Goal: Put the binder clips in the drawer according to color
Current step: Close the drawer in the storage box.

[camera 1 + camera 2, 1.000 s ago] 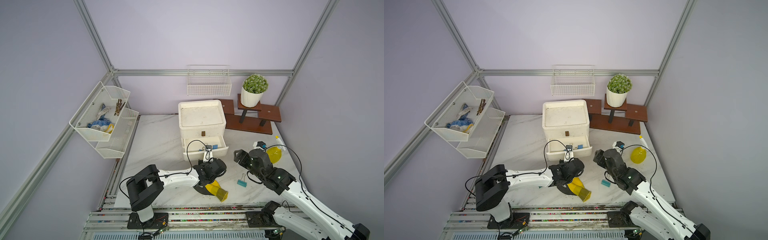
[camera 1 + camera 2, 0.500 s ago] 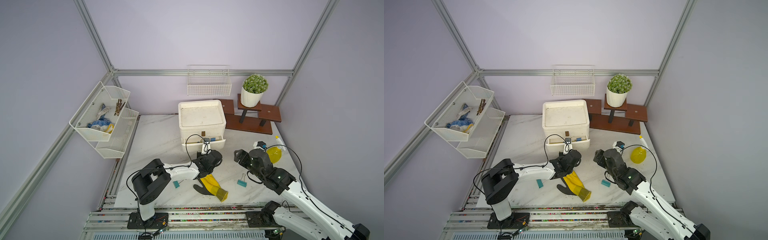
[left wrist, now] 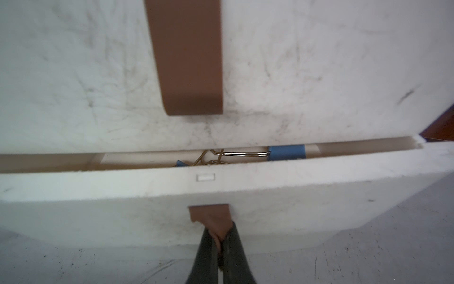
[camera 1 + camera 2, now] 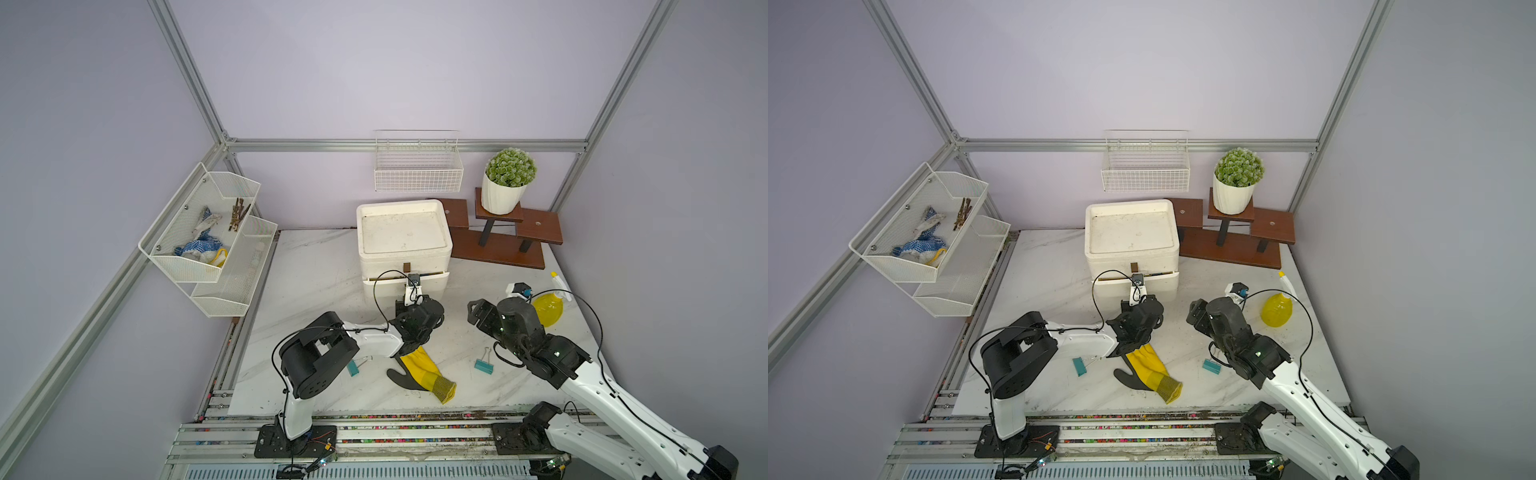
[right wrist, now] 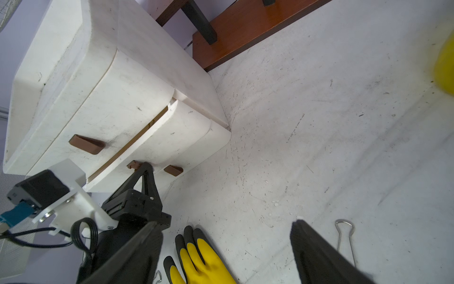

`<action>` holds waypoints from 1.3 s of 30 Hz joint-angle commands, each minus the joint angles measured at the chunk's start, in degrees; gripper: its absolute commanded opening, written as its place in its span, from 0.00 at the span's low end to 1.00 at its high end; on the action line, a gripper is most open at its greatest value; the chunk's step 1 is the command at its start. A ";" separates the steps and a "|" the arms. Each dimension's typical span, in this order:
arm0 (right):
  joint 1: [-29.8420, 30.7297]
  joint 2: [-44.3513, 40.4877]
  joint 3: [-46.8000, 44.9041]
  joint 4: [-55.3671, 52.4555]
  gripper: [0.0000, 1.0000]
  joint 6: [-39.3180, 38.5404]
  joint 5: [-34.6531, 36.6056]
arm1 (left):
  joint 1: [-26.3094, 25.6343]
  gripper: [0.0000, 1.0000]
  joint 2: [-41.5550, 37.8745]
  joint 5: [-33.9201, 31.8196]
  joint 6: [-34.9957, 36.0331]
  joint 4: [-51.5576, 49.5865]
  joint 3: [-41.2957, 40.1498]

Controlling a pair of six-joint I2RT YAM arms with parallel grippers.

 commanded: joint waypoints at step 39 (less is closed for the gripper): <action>-0.91 0.05 -2.38 1.59 0.88 -0.24 -0.27 | 2.09 0.25 -0.74 2.19 -5.33 -0.62 4.02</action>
